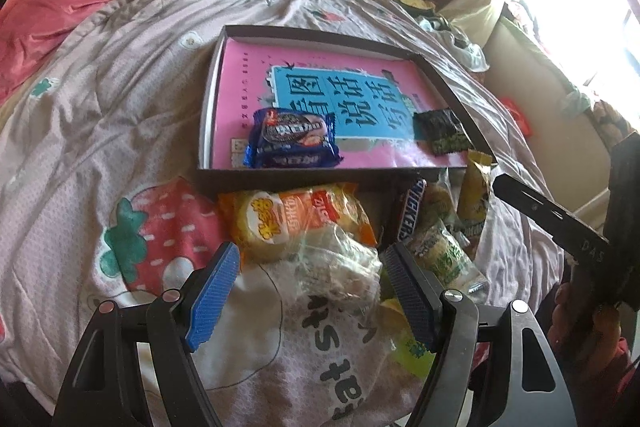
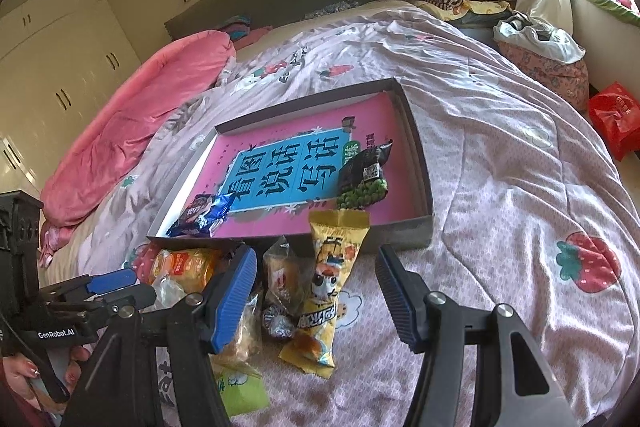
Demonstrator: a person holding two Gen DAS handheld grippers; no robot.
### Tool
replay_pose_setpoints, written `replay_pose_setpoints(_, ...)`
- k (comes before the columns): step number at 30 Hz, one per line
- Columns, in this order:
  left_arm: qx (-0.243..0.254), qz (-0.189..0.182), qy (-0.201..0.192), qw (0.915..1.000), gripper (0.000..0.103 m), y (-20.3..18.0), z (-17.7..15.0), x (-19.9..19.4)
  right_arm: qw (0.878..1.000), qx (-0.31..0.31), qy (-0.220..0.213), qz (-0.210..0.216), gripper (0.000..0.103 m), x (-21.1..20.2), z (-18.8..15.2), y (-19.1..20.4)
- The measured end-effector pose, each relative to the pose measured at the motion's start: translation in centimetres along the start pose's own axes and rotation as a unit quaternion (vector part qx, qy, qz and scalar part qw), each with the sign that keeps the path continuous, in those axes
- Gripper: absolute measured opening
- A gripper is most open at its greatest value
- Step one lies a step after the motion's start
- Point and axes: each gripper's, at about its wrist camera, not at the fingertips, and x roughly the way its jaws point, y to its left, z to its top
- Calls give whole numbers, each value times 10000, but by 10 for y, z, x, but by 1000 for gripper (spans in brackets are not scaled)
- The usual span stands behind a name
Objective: Organize snacks
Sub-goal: 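Withdraw both open grippers from the tray back to the snack pile, then grasp the clear pastry bag with the left gripper while the right grasps the yellow snack-bar packet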
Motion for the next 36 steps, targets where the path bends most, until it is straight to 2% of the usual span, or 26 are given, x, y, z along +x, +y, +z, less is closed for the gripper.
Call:
replay_pose_setpoints(21,239,-11,284,9993,77,-9,-12,15,9991,124,417,-3,61,14,-15,-9)
replay_pose_setpoints(24,256,-17,330,9991,77,-11,-14,18,9986,167,504,23,54,19,-17,-12)
replay_pose_setpoints(29,330,35,347,9988,77,-15,-17,23,9977,197,638,111,37,27,-21,-15)
replay_pose_setpoints(36,302,-57,378,9988,75,-16,-18,30,9972,184,697,218,25,36,-22,-14)
